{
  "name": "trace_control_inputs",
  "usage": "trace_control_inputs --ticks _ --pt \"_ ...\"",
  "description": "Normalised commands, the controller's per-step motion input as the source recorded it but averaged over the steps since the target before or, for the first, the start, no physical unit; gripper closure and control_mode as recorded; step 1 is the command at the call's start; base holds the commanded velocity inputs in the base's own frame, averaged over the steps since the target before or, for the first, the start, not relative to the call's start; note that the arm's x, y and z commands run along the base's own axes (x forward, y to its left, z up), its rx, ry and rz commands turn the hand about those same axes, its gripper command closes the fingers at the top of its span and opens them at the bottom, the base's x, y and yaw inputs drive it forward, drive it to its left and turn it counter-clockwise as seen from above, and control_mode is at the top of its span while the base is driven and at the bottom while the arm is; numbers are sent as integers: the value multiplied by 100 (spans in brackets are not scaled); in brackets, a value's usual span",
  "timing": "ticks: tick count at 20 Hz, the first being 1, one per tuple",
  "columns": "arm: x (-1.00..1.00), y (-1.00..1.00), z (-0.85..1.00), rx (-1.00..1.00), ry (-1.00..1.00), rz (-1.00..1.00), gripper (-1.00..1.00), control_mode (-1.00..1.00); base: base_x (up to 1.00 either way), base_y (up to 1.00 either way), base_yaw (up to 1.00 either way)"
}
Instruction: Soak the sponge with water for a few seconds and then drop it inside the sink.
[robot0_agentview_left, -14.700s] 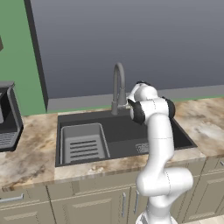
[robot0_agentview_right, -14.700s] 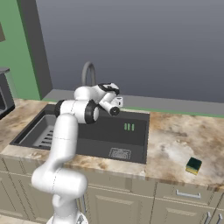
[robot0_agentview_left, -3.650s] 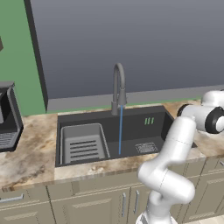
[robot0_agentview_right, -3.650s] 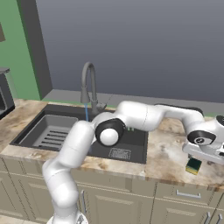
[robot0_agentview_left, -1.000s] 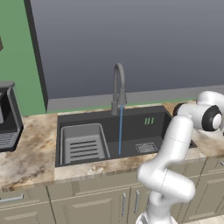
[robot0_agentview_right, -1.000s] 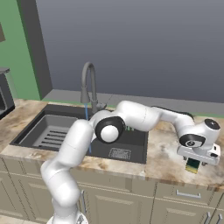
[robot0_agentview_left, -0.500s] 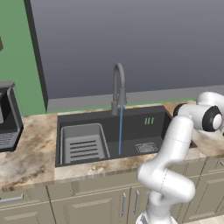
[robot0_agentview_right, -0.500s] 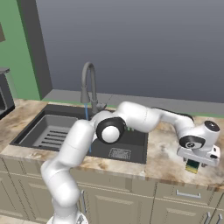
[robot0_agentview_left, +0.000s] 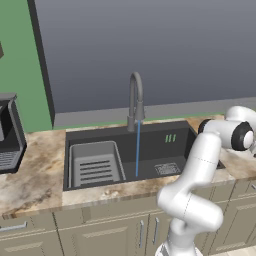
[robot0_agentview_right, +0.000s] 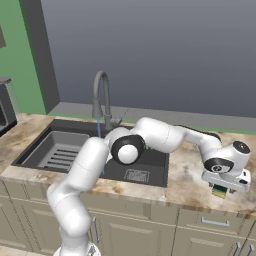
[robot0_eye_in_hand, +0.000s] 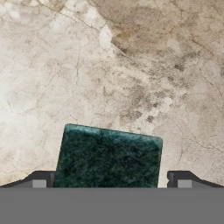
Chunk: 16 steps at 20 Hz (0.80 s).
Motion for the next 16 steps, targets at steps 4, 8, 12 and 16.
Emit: trace_control_inputs --ticks 4,8,12,16 --pt "0 0 0 0 0 0 -100 -100 0 0 0" --pt "0 0 0 0 0 0 -100 -100 0 0 0" --pt "0 0 0 0 0 0 -100 -100 0 0 0" --pt "0 0 -2 1 2 0 -100 -100 0 0 0"
